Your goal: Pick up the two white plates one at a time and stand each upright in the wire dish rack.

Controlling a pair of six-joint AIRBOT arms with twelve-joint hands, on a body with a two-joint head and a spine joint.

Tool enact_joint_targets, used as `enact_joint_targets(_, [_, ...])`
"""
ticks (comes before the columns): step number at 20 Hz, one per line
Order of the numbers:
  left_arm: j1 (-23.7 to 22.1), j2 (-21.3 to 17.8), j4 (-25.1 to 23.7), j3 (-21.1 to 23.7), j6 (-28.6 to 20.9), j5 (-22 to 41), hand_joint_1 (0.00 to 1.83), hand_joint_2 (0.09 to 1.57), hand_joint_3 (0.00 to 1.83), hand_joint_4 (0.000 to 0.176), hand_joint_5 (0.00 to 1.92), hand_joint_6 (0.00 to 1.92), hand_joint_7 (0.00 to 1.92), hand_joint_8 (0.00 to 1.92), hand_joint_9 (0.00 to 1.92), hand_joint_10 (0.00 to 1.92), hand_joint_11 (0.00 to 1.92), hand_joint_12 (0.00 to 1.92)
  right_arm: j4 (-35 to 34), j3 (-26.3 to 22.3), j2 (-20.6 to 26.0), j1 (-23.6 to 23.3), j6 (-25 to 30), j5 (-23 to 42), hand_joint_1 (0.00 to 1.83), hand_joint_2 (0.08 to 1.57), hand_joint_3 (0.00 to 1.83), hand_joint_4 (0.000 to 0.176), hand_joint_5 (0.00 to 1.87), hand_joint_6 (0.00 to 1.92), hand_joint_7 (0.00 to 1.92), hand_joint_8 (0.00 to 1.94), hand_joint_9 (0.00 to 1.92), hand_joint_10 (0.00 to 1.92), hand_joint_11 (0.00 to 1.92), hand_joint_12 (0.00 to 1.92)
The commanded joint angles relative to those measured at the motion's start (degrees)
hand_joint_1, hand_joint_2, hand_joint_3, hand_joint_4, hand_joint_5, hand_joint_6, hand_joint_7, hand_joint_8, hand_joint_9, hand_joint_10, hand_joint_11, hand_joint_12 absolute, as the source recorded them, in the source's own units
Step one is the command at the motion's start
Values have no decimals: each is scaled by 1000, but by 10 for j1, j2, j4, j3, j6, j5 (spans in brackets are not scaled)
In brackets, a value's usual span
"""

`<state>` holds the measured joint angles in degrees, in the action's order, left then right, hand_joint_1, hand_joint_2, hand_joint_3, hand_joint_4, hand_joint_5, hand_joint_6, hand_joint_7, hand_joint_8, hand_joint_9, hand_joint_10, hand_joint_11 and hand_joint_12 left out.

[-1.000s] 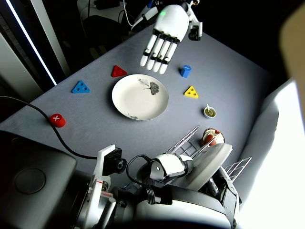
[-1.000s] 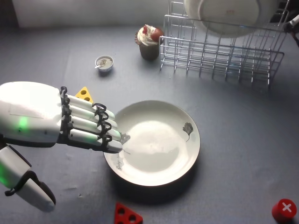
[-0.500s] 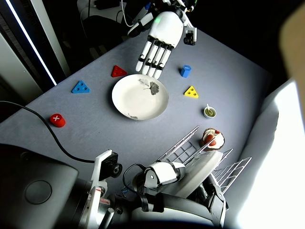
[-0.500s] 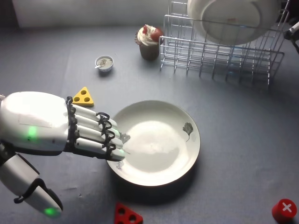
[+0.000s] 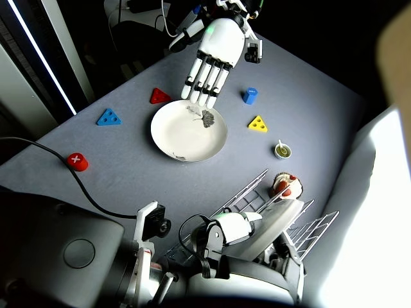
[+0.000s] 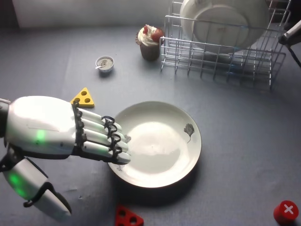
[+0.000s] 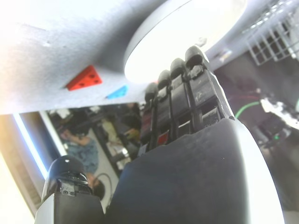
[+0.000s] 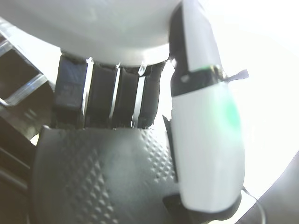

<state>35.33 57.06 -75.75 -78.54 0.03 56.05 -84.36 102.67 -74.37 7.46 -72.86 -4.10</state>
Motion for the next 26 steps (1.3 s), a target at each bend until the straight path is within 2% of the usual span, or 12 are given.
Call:
enact_joint_targets(1, [0, 0, 39, 0, 0, 35, 16, 974, 0, 0, 141, 0, 171, 0, 173, 0, 181, 2, -13, 5, 3, -3, 9, 16, 1048, 962, 0, 0, 807, 0, 912, 0, 1018, 0, 899, 630])
enact_joint_targets(6, [6, 3, 41, 1, 0, 31, 6, 973, 0, 0, 158, 3, 203, 8, 213, 11, 211, 14, -13, 6, 1, -3, 9, 16, 889, 986, 0, 0, 777, 0, 852, 0, 914, 0, 776, 723])
enact_joint_targets(12, [20, 5, 41, 3, 0, 18, 36, 975, 0, 0, 168, 4, 210, 6, 210, 5, 201, 8, -13, 1, 6, -16, 9, 16, 875, 911, 0, 6, 679, 0, 732, 0, 766, 0, 587, 674])
enact_joint_targets(13, [21, 6, 41, 4, 0, 16, 39, 977, 0, 0, 159, 0, 204, 3, 201, 1, 190, 4, -13, 1, 6, -17, 9, 16, 837, 924, 0, 24, 625, 0, 678, 0, 736, 0, 546, 661])
enact_joint_targets(14, [22, 6, 41, 4, 0, 15, 17, 976, 0, 0, 148, 0, 194, 0, 190, 0, 187, 2, -13, 1, 7, -20, 8, 16, 838, 917, 0, 27, 611, 0, 670, 1, 694, 0, 493, 643])
enact_joint_targets(16, [26, 8, 41, 6, 0, 8, 14, 977, 1, 0, 163, 6, 216, 9, 216, 11, 204, 9, -10, 1, 10, -29, 6, 16, 801, 913, 0, 55, 575, 0, 603, 0, 596, 0, 385, 608])
enact_joint_targets(17, [27, 9, 41, 6, 0, 6, 17, 981, 2, 0, 154, 2, 208, 5, 204, 5, 189, 3, -5, -1, 11, -34, 6, 16, 796, 904, 0, 61, 522, 0, 554, 0, 539, 0, 330, 585])
enact_joint_targets(19, [29, 9, 41, 6, 0, 2, 31, 979, 0, 0, 168, 6, 221, 7, 222, 9, 211, 11, 1, -8, 15, -45, 5, 12, 761, 881, 0, 61, 446, 0, 491, 0, 457, 0, 272, 515])
enact_joint_targets(21, [30, 10, 41, 5, 0, -3, 33, 981, 2, 0, 165, 4, 219, 5, 220, 7, 200, 6, 3, -30, 26, -55, 0, 5, 766, 858, 0, 55, 345, 0, 416, 0, 386, 0, 222, 417])
enact_joint_targets(23, [31, 11, 41, 5, 0, -12, 28, 982, 1, 0, 168, 4, 218, 4, 215, 3, 197, 5, 8, -58, 41, -65, -5, 1, 761, 842, 0, 59, 315, 1, 380, 2, 349, 1, 230, 294])
enact_joint_targets(25, [33, 12, 41, 4, 0, -16, 30, 979, 0, 0, 172, 5, 211, 0, 219, 4, 217, 13, 44, -105, 65, -78, -5, -9, 797, 825, 1, 50, 362, 4, 435, 5, 393, 5, 288, 277])
enact_joint_targets(26, [33, 12, 41, 4, 0, -17, 25, 978, 0, 0, 174, 5, 215, 2, 225, 6, 219, 14, 68, -125, 75, -83, -6, -21, 785, 823, 0, 58, 372, 7, 441, 6, 408, 10, 299, 278])
